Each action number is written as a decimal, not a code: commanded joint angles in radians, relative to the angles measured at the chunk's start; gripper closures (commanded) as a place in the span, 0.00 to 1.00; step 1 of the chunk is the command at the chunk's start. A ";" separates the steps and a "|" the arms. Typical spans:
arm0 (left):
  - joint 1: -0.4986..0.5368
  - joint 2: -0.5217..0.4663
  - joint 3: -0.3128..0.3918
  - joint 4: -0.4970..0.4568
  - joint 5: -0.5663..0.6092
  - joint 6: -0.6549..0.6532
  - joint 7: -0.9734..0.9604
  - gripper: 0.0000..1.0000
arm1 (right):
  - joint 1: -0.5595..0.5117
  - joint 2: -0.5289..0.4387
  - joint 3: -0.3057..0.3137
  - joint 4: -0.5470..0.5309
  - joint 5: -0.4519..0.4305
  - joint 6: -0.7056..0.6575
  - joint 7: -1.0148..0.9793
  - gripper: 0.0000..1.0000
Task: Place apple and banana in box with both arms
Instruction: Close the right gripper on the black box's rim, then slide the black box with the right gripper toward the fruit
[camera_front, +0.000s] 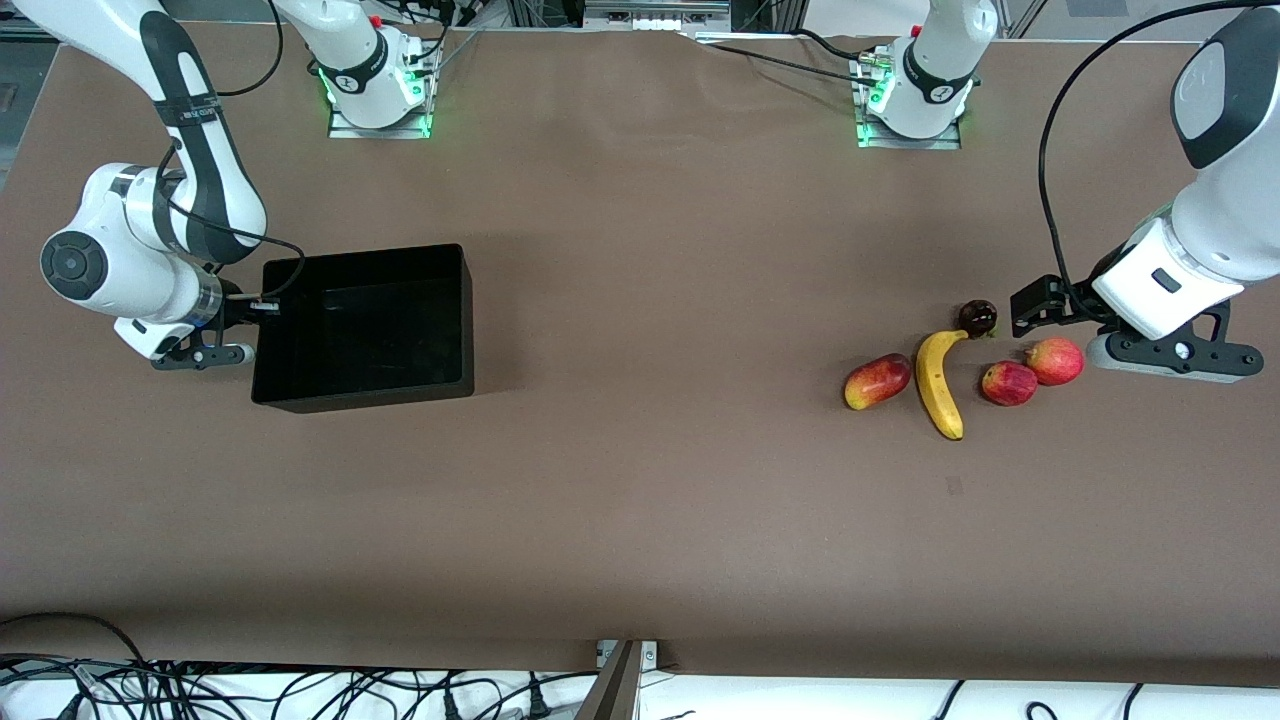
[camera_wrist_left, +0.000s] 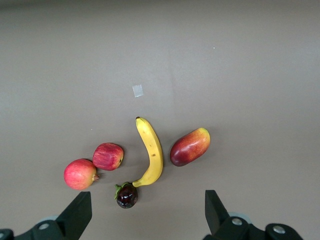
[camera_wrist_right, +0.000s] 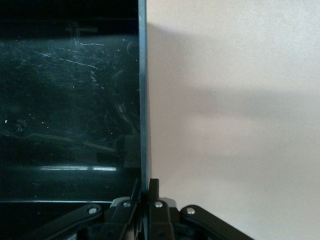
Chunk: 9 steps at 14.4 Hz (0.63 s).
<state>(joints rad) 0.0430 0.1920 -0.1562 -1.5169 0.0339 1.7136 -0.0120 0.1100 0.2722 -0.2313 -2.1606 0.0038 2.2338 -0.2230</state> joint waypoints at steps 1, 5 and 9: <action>0.012 0.015 -0.005 0.030 -0.008 -0.002 0.020 0.00 | -0.003 -0.016 0.024 0.028 0.053 0.006 -0.012 1.00; 0.018 0.021 -0.005 0.030 -0.008 -0.002 0.021 0.00 | 0.005 -0.008 0.131 0.169 0.194 -0.098 0.008 1.00; 0.018 0.021 -0.005 0.030 -0.008 -0.002 0.021 0.00 | 0.120 0.045 0.191 0.299 0.232 -0.126 0.247 1.00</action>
<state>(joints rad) 0.0536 0.1978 -0.1563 -1.5164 0.0339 1.7156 -0.0118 0.1646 0.2766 -0.0568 -1.9474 0.2096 2.1376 -0.0957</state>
